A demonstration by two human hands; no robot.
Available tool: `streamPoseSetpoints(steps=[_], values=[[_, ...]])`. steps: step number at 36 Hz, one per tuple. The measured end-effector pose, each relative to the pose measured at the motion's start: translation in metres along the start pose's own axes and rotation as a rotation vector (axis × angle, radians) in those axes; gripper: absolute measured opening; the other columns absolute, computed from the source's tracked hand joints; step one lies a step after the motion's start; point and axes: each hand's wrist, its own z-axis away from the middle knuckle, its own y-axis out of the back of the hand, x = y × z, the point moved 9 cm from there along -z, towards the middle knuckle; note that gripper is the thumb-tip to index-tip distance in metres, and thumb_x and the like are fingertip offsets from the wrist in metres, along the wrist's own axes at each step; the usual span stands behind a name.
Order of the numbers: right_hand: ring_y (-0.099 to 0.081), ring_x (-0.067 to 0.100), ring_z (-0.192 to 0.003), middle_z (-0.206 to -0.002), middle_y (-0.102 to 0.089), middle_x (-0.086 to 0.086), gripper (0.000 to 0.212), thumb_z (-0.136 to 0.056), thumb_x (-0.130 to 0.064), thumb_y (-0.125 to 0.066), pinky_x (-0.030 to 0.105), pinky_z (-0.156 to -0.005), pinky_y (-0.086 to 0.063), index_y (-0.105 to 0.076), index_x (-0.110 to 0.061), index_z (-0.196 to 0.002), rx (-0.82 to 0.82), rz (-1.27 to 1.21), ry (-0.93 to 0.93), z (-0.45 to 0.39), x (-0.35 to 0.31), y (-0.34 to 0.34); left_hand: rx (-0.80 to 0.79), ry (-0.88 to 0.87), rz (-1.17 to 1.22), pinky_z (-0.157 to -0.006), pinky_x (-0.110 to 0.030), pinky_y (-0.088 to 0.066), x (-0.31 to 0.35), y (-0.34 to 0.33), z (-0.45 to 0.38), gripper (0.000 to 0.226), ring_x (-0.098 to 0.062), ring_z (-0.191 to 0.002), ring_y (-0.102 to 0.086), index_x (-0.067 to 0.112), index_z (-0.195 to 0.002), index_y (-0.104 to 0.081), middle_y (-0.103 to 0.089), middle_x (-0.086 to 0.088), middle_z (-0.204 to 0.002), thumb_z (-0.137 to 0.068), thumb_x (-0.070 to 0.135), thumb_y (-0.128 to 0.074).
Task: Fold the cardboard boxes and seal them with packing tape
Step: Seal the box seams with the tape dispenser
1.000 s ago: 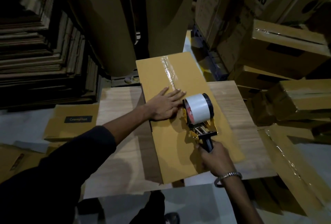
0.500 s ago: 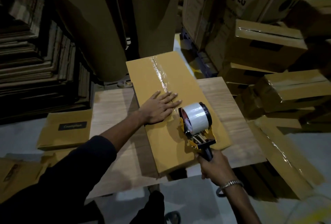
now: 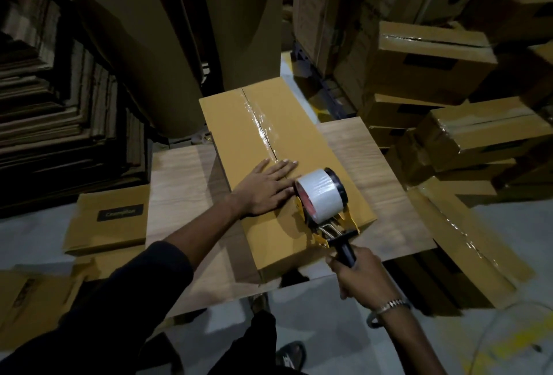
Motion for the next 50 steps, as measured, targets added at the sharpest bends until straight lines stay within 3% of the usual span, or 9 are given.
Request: streamPoseSetpoints(steps=[3, 6, 12, 18, 22, 26, 29, 34, 50], values=[[-0.070, 0.022, -0.049, -0.057, -0.068, 0.010, 0.028, -0.096, -0.029, -0.071, 0.044, -0.064, -0.063, -0.062, -0.007, -0.082, 0.014, -0.030, -0.002, 0.014, 0.017, -0.003, 0.002, 0.008, 0.015, -0.129, -0.047, 0.009, 0.000, -0.001, -0.001, 0.056, -0.013, -0.161, 0.010, 0.050, -0.164, 0.001, 0.009, 0.008, -0.174, -0.109, 0.061, -0.003], [-0.070, 0.023, -0.048, -0.055, -0.067, 0.011, 0.030, -0.096, -0.028, -0.071, 0.048, -0.067, -0.063, -0.060, -0.006, -0.080, 0.040, -0.043, 0.003, 0.014, 0.018, -0.007, -0.008, 0.041, -0.006, -0.129, -0.052, 0.008, 0.002, -0.001, 0.001, 0.066, -0.017, -0.161, 0.010, 0.048, -0.164, 0.002, 0.010, 0.005, -0.174, -0.102, 0.068, 0.007], [-0.070, 0.023, -0.049, -0.054, -0.067, 0.008, 0.027, -0.096, -0.029, -0.071, 0.048, -0.069, -0.063, -0.061, -0.012, -0.078, 0.047, -0.064, 0.009, 0.013, 0.014, -0.010, 0.013, 0.031, -0.002, -0.128, -0.058, 0.002, 0.033, -0.011, 0.007, 0.064, -0.020, -0.162, 0.004, 0.034, -0.164, -0.028, 0.008, -0.003, -0.175, -0.106, 0.059, -0.014], [-0.070, 0.021, -0.051, -0.058, -0.068, 0.009, 0.026, -0.096, -0.031, -0.072, 0.037, -0.062, -0.059, -0.064, -0.009, -0.085, 0.020, -0.036, -0.002, 0.037, 0.030, 0.000, 0.035, 0.045, -0.003, -0.129, -0.052, 0.001, 0.029, -0.008, 0.007, 0.076, -0.019, -0.162, 0.003, 0.044, -0.165, 0.004, 0.006, 0.001, -0.175, -0.097, 0.078, 0.006], [-0.065, 0.021, -0.048, -0.053, -0.063, 0.007, 0.028, -0.095, -0.029, -0.075, 0.029, -0.049, -0.049, -0.066, -0.005, -0.083, 0.017, -0.100, -0.086, 0.054, 0.055, 0.000, 0.056, 0.056, 0.006, -0.129, -0.053, -0.001, 0.029, -0.010, 0.005, 0.072, -0.017, -0.162, 0.002, 0.044, -0.165, 0.003, 0.004, 0.003, -0.175, -0.103, 0.077, -0.008], [-0.064, 0.025, -0.047, -0.050, -0.061, 0.011, 0.037, -0.094, -0.030, -0.076, 0.033, -0.053, -0.051, -0.061, -0.003, -0.074, 0.039, -0.127, -0.078, 0.059, 0.068, -0.008, 0.062, 0.060, 0.013, -0.129, -0.054, 0.000, 0.030, -0.011, 0.007, 0.073, -0.017, -0.162, 0.004, 0.044, -0.165, 0.002, 0.004, 0.004, -0.175, -0.102, 0.079, -0.010], [-0.064, 0.021, -0.047, -0.051, -0.062, 0.011, 0.035, -0.096, -0.029, -0.074, 0.027, -0.050, -0.049, -0.060, -0.008, -0.072, 0.045, -0.117, -0.053, 0.056, 0.067, -0.013, 0.053, 0.078, 0.007, -0.127, -0.059, 0.001, 0.033, -0.010, 0.008, 0.080, -0.019, -0.162, 0.007, 0.043, -0.166, 0.003, 0.005, 0.003, -0.175, -0.097, 0.084, -0.006], [-0.067, 0.024, -0.051, -0.052, -0.064, 0.013, 0.035, -0.095, -0.035, -0.074, 0.045, -0.063, -0.059, -0.063, -0.009, -0.075, 0.025, -0.103, -0.025, 0.053, 0.072, -0.016, 0.020, 0.202, 0.044, -0.122, -0.069, 0.009, 0.053, -0.016, 0.011, 0.106, -0.030, -0.160, 0.018, 0.033, -0.166, 0.013, 0.017, -0.006, -0.173, -0.078, 0.093, 0.013], [-0.063, 0.023, -0.049, -0.052, -0.061, 0.009, 0.038, -0.094, -0.039, -0.074, 0.038, -0.060, -0.051, -0.061, -0.007, -0.077, 0.042, -0.220, -0.074, 0.074, 0.097, -0.015, 0.062, 0.241, 0.075, -0.123, -0.068, 0.008, 0.056, -0.014, 0.012, 0.108, -0.023, -0.161, 0.012, 0.032, -0.167, 0.008, 0.013, -0.002, -0.174, -0.082, 0.099, -0.003]])
